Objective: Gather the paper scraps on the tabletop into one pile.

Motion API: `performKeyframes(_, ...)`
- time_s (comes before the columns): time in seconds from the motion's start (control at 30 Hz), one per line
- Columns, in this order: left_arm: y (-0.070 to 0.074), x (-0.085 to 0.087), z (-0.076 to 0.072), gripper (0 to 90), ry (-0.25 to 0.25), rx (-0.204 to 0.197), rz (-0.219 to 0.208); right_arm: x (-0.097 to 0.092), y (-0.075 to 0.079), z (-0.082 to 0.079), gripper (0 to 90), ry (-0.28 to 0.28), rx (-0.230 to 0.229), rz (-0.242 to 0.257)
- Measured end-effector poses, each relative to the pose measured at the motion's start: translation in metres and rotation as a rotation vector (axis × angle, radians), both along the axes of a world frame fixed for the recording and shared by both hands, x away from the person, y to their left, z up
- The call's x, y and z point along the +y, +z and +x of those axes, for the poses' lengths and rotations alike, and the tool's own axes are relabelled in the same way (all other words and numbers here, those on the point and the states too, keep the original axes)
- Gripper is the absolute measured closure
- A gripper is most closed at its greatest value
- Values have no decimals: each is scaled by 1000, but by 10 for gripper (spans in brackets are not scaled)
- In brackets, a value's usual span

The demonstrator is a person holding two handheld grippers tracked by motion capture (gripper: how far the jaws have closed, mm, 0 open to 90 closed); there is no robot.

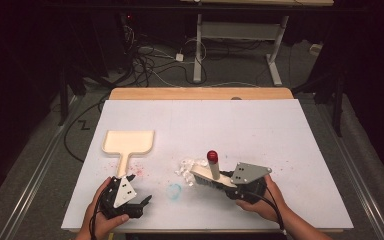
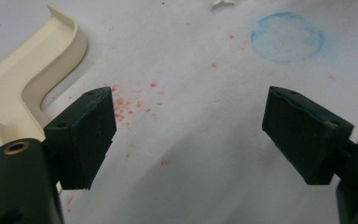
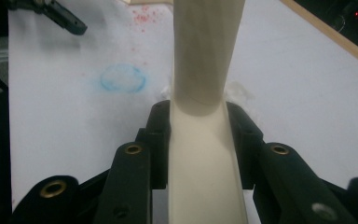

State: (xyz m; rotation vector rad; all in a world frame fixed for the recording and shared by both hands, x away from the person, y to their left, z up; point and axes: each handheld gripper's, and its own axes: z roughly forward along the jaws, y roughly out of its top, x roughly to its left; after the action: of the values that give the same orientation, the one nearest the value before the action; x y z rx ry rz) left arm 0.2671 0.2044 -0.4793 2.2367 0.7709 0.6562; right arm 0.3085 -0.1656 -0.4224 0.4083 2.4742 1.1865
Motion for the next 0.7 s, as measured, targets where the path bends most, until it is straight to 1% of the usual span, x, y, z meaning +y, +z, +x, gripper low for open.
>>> performKeyframes(0.07, 0, 1, 0, 167, -1, 0, -6, 2, 2, 0, 677, 8, 1, 22)
performKeyframes(0.13, 0, 1, -1, 167, -4, 3, 2, 0, 7, -3, 677, 16, 5, 37)
performKeyframes(0.3, 0, 1, -2, 168, -3, 0, -5, -15, 19, -14, 677, 26, 5, 59)
performKeyframes(0.47, 0, 1, -2, 167, -2, 1, -1, -39, 33, -24, 677, 29, 14, 81)
performKeyframes(0.6, 0, 0, -2, 167, -1, 4, 2, -64, 43, -28, 677, -2, 30, 83)
performKeyframes(0.63, 0, 0, -2, 167, -1, 4, 3, -70, 44, -29, 677, -14, 32, 82)
performKeyframes(0.7, 0, 0, -1, 167, -1, 5, 5, -81, 44, -29, 677, -30, 51, 74)
